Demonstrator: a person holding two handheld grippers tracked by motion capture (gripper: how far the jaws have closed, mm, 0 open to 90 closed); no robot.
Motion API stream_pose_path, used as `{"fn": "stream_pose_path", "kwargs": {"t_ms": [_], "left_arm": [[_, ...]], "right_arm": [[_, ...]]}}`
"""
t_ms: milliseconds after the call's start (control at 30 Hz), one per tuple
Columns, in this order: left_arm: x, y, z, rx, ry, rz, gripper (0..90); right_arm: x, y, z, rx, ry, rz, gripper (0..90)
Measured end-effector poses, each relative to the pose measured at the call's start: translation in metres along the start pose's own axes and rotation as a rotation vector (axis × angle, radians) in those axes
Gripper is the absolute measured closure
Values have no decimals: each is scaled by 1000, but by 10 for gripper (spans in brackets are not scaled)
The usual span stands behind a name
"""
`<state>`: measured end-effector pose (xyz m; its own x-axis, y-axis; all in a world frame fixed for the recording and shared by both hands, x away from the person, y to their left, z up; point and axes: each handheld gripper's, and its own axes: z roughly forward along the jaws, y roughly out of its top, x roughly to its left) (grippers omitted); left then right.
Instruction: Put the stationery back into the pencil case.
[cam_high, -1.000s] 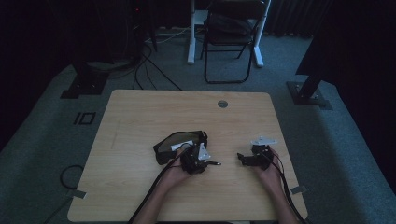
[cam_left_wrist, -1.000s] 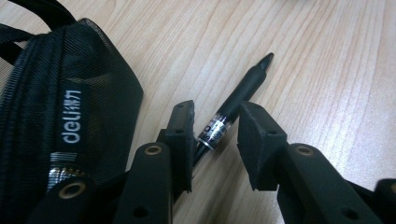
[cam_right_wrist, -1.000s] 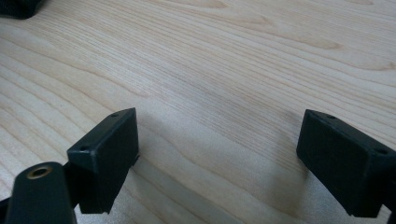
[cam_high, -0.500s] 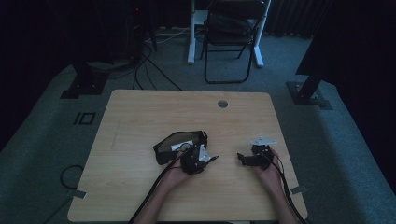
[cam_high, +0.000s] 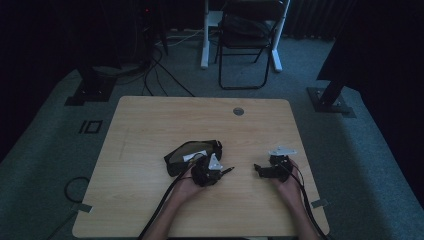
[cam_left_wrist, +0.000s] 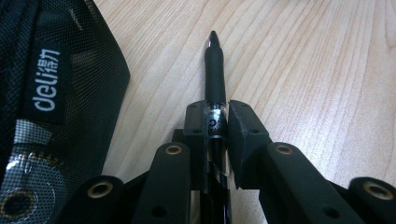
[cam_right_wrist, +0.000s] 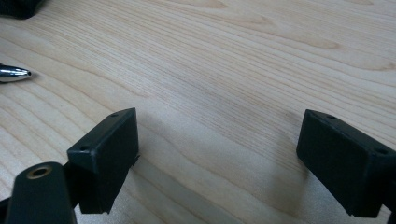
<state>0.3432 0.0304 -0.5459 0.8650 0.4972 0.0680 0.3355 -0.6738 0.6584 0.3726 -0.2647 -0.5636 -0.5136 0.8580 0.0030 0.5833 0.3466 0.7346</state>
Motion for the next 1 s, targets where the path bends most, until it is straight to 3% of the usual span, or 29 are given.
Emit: {"fn": "stream_pose_path", "kwargs": {"t_ms": [533,1000], "left_arm": [[2,-2,0,-14,-15,-31,794],[0,-1,-2,-15,-14,-24,794]], "right_arm": [[0,0,0,0,0,0,128],[0,0,0,0,0,-1,128]]}}
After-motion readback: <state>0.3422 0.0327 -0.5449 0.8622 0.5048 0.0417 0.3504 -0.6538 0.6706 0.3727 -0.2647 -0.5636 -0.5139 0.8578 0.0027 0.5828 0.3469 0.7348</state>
